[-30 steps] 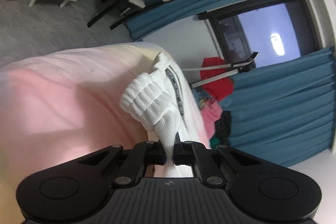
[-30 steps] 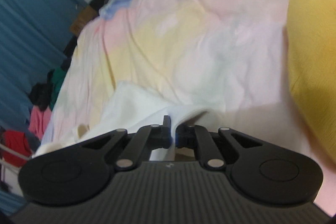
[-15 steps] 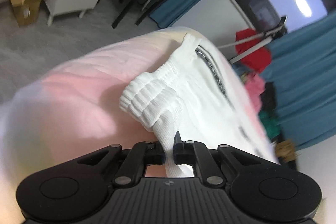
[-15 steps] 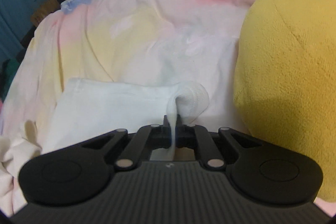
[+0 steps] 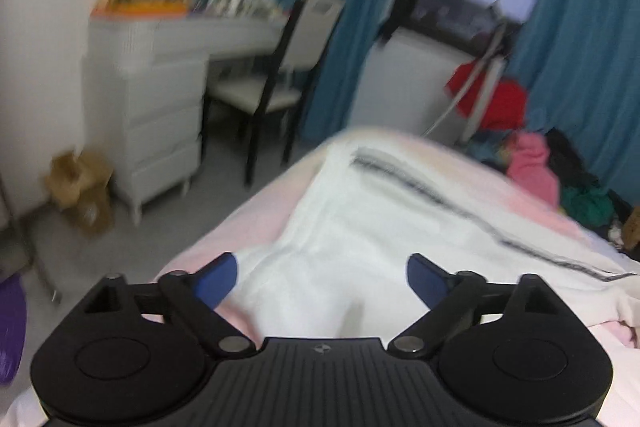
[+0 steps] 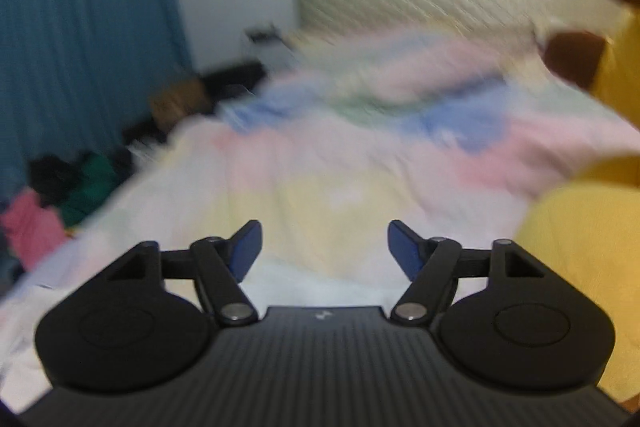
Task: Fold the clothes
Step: 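Fold the waistband over with the left gripper and release onto the pants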
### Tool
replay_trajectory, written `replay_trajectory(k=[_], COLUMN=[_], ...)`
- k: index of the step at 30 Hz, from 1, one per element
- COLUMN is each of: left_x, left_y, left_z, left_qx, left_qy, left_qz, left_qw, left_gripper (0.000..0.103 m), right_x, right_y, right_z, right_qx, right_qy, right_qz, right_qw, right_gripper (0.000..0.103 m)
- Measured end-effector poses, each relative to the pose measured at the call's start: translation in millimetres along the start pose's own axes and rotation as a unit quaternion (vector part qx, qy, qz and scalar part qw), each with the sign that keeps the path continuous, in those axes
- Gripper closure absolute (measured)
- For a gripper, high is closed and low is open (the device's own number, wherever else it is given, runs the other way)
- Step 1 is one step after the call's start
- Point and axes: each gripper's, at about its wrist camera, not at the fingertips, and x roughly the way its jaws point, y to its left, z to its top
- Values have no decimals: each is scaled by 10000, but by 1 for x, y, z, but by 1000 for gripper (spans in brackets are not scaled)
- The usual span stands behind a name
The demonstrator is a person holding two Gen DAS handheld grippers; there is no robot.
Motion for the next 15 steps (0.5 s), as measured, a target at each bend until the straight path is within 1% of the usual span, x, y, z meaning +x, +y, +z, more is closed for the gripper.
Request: replay_trajectory(k=[1, 2, 3, 4, 5, 6, 7, 8, 11, 12, 14, 15], left_x=[-4, -9, -11, -12, -13, -15, -16, -16, -11, -9, -2, 0], left_y=[-9, -19, -29, -41, -53, -64, -74, -84, -107, -113, -120, -121], left_z=[-2, -4, -7, -12, -17, -23, -30, -37, -55, -59, -65, -66], left_qx=[92, 179, 313, 469, 625, 754, 833, 868, 849, 858, 846, 833], left_qy=[-116, -226, -282, -306, -327, -337, -318, -267, -36, 23, 115, 160], left_qz=[-123, -258, -390, -457, -518, -587, -687, -805, -1184, -1260, -1369, -1431], left_qw=[9998, 9993, 9983, 9974, 9962, 9949, 9936, 9926, 9893, 9883, 9869, 9861], left_gripper=[6, 6, 5, 5, 5, 5, 5, 5, 5, 5, 5, 5], right_x=[3, 6, 9, 12, 15, 18, 21, 29, 59, 69, 90, 101], right_y=[6, 11, 17, 23, 29, 34, 40, 43, 48, 53, 64, 72], right_z=[-3, -7, -10, -13, -17, -20, -23, -32, -50, -52, -55, -56], right_qx=[122, 243, 364, 484, 602, 719, 834, 1141, 1935, 2045, 2179, 2168], right_qy=[301, 601, 899, 1195, 1488, 1776, 2060, 2468, 3150, 3222, 3284, 3268], right_qz=[413, 824, 1233, 1639, 2040, 2436, 2825, 3087, 3246, 3164, 2932, 2855], right_qw=[9986, 9945, 9876, 9780, 9657, 9508, 9332, 9115, 8706, 8685, 8710, 8745], right_gripper=[26, 26, 27, 28, 27, 27, 27, 27, 26, 26, 26, 26])
